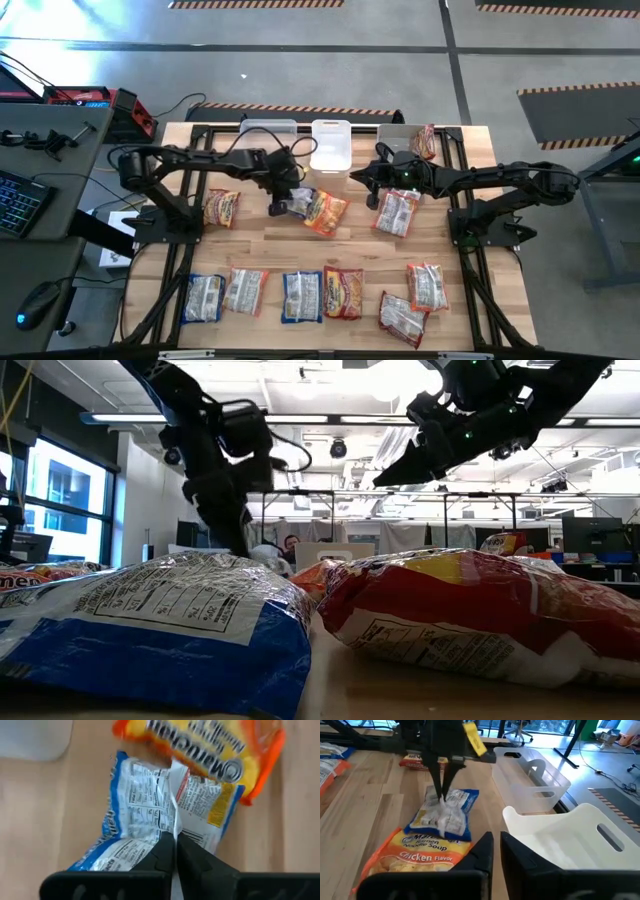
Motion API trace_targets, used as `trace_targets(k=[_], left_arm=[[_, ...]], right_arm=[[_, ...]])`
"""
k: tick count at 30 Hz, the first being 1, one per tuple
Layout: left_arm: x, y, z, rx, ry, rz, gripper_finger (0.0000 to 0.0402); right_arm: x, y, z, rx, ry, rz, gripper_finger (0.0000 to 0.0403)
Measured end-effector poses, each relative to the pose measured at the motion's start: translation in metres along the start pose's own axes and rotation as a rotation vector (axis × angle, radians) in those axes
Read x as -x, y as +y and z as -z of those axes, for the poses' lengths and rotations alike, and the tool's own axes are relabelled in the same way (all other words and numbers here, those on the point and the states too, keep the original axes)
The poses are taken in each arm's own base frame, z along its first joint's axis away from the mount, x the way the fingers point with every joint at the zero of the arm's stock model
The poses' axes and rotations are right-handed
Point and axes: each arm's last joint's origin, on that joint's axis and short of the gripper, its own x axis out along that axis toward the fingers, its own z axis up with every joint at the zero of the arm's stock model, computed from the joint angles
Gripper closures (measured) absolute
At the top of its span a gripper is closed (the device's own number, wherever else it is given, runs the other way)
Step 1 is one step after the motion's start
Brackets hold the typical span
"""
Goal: Sort Maruchan noodles
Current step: Put the blue noodle pack into the white bin
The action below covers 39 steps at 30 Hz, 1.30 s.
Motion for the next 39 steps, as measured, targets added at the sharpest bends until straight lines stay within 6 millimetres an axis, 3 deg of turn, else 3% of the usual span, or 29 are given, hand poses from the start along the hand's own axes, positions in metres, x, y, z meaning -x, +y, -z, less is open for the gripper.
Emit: trace_targets(k=[8, 15, 21, 28, 34, 39], left_arm=[[0.037, -0.009, -0.007, -0.042, -0.154, 0.073, 0.0401], [0.075, -0.022, -0.014, -0.127, -0.358, 0.238, 0.0401], [0.098, -0.030, -0.027, -0.232, -0.591, 0.441, 0.0401], [0.114, -0.032, -0.044, -0.288, -0.780, 0.564, 0.0401], [0.123, -0.032, -0.052, -0.284, -0.863, 0.606, 0.0401], [0.121, -0.034, -0.059, -0.273, -0.898, 0.643, 0.0401]], right_arm=[[0.000, 0.000, 0.000, 0.001, 0.003, 0.036, 0.0327], [0.000, 0.004, -0.001, 0.042, -0.018, -0.065, 0.0257], [0.002, 0.016, -0.016, 0.193, -0.187, -0.169, 0.0205], [0.009, 0.026, -0.036, 0.320, -0.443, -0.298, 0.0165], [0.012, 0.027, -0.052, 0.361, -0.556, -0.402, 0.0159], [-0.002, 0.026, -0.072, 0.416, -0.601, -0.413, 0.0160]])
